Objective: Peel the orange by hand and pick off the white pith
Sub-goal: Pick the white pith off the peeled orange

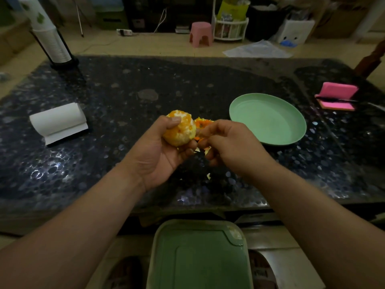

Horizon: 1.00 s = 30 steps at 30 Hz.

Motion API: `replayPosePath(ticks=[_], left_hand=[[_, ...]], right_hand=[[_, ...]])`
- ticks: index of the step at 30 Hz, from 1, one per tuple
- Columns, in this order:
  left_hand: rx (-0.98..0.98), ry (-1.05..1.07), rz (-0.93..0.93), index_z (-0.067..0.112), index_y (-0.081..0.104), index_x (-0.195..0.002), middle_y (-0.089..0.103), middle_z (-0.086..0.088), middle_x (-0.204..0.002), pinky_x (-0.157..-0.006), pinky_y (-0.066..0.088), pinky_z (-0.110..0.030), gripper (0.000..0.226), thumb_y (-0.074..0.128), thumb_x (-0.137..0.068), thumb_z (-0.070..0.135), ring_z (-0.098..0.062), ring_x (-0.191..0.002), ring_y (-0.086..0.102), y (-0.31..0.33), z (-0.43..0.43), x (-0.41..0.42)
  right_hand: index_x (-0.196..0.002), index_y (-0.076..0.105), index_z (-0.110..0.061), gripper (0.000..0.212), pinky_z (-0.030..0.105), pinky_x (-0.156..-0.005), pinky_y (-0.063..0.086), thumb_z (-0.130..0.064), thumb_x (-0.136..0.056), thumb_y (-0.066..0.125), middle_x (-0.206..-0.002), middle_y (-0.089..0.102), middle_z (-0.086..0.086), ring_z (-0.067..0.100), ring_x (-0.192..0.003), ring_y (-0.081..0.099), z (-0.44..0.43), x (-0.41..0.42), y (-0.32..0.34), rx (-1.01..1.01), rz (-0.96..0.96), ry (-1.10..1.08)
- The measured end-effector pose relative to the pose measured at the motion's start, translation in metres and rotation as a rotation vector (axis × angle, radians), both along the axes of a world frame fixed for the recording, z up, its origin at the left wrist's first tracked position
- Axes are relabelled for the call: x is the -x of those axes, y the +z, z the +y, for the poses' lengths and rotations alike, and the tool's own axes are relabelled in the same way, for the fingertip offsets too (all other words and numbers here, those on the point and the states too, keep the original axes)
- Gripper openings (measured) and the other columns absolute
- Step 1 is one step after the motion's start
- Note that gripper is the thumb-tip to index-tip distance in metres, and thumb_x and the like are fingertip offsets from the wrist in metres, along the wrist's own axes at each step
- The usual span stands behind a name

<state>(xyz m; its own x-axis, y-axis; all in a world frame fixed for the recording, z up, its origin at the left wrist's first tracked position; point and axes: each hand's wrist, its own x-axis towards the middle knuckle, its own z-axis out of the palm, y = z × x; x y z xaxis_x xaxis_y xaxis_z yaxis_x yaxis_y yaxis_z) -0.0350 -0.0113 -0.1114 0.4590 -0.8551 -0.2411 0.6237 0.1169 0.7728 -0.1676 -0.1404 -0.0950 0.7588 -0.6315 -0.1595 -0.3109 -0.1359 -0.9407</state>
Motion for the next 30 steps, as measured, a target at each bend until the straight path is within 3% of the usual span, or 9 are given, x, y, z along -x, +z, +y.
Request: replayPosePath(ticks=[3, 7, 10, 12, 17, 21, 23, 27, 30], left_hand=[[-0.041, 0.05, 0.011, 0.01, 0.064, -0.122, 0.065, -0.022, -0.119, -0.069, 0.057, -0.027, 0.033, 0.06, -0.097, 0.031, -0.022, -0.08, 0.066, -0.001, -0.001, 0.0], [-0.087, 0.091, 0.041, 0.012, 0.066, -0.119, 0.068, -0.017, -0.107, -0.067, 0.058, -0.027, 0.03, 0.058, -0.1, 0.033, -0.023, -0.078, 0.067, -0.002, -0.002, 0.0], [-0.081, 0.082, 0.063, 0.012, 0.067, -0.117, 0.071, -0.012, -0.099, -0.066, 0.057, -0.027, 0.03, 0.057, -0.096, 0.031, -0.023, -0.077, 0.066, -0.002, -0.002, 0.0], [-0.06, 0.065, 0.063, 0.013, 0.066, -0.12, 0.071, -0.011, -0.104, -0.069, 0.057, -0.027, 0.036, 0.061, -0.092, 0.034, -0.022, -0.08, 0.066, -0.002, -0.003, -0.001], [-0.039, 0.045, 0.03, 0.016, 0.081, -0.097, 0.073, -0.016, -0.125, -0.104, 0.049, -0.042, 0.03, 0.065, -0.094, 0.041, -0.031, -0.114, 0.069, -0.004, -0.006, 0.005], [0.001, 0.067, 0.011, 0.018, 0.08, -0.091, 0.076, -0.016, -0.116, -0.1, 0.057, -0.044, 0.021, 0.065, -0.091, 0.033, -0.034, -0.115, 0.071, -0.005, -0.006, 0.008], [-0.017, 0.079, -0.027, 0.014, 0.077, -0.103, 0.072, -0.023, -0.127, -0.112, 0.049, -0.052, 0.024, 0.068, -0.091, 0.032, -0.041, -0.127, 0.065, -0.005, -0.006, 0.008], [-0.06, 0.149, -0.117, 0.003, 0.053, -0.143, 0.063, -0.026, -0.139, -0.117, 0.04, -0.063, 0.072, 0.077, -0.084, 0.037, -0.045, -0.133, 0.059, -0.003, -0.009, 0.009], [-0.065, 0.166, -0.187, 0.009, 0.058, -0.131, 0.074, -0.014, -0.114, -0.112, 0.048, -0.057, 0.063, 0.08, -0.079, 0.036, -0.034, -0.112, 0.071, -0.006, -0.009, 0.009]], right_hand=[[-0.09, 0.07, -0.027, 0.02, 0.043, -0.061, 0.064, -0.017, -0.102, 0.058, -0.083, 0.072, 0.001, 0.022, -0.069, 0.071, -0.006, -0.005, -0.012, 0.291, 0.094, -0.028], [-0.081, 0.066, -0.023, 0.023, 0.039, -0.064, 0.053, -0.032, -0.102, 0.062, -0.071, 0.063, -0.005, 0.013, -0.066, 0.061, -0.012, -0.005, -0.023, 0.542, 0.229, 0.021], [-0.096, 0.065, -0.031, 0.011, 0.021, -0.067, 0.05, -0.02, -0.095, 0.068, -0.088, 0.067, -0.013, 0.003, -0.079, 0.063, -0.007, -0.003, -0.014, 0.515, 0.095, -0.022], [-0.095, 0.066, -0.031, 0.008, 0.011, -0.06, 0.045, -0.026, -0.096, 0.072, -0.083, 0.068, -0.012, 0.0, -0.073, 0.063, -0.001, -0.001, -0.004, 0.451, -0.023, -0.025], [-0.091, 0.068, -0.031, 0.013, 0.029, -0.069, 0.059, -0.04, -0.092, 0.078, -0.079, 0.071, -0.014, 0.001, -0.074, 0.066, 0.017, 0.006, 0.003, 0.511, -0.029, 0.017], [-0.09, 0.07, -0.029, 0.015, 0.037, -0.072, 0.06, -0.041, -0.091, 0.079, -0.077, 0.071, -0.013, 0.003, -0.073, 0.067, 0.02, 0.007, 0.002, 0.518, -0.03, 0.009], [-0.087, 0.07, -0.029, 0.015, 0.039, -0.073, 0.06, -0.041, -0.091, 0.078, -0.076, 0.071, -0.013, 0.003, -0.072, 0.067, 0.021, 0.006, 0.001, 0.522, -0.025, 0.004], [-0.087, 0.072, -0.029, 0.017, 0.04, -0.073, 0.06, -0.044, -0.093, 0.074, -0.077, 0.072, -0.013, 0.004, -0.073, 0.068, 0.02, 0.005, 0.0, 0.525, -0.003, 0.003], [-0.087, 0.073, -0.029, 0.019, 0.039, -0.072, 0.06, -0.046, -0.095, 0.072, -0.076, 0.072, -0.013, 0.003, -0.073, 0.068, 0.019, 0.004, 0.0, 0.53, 0.008, 0.018]])
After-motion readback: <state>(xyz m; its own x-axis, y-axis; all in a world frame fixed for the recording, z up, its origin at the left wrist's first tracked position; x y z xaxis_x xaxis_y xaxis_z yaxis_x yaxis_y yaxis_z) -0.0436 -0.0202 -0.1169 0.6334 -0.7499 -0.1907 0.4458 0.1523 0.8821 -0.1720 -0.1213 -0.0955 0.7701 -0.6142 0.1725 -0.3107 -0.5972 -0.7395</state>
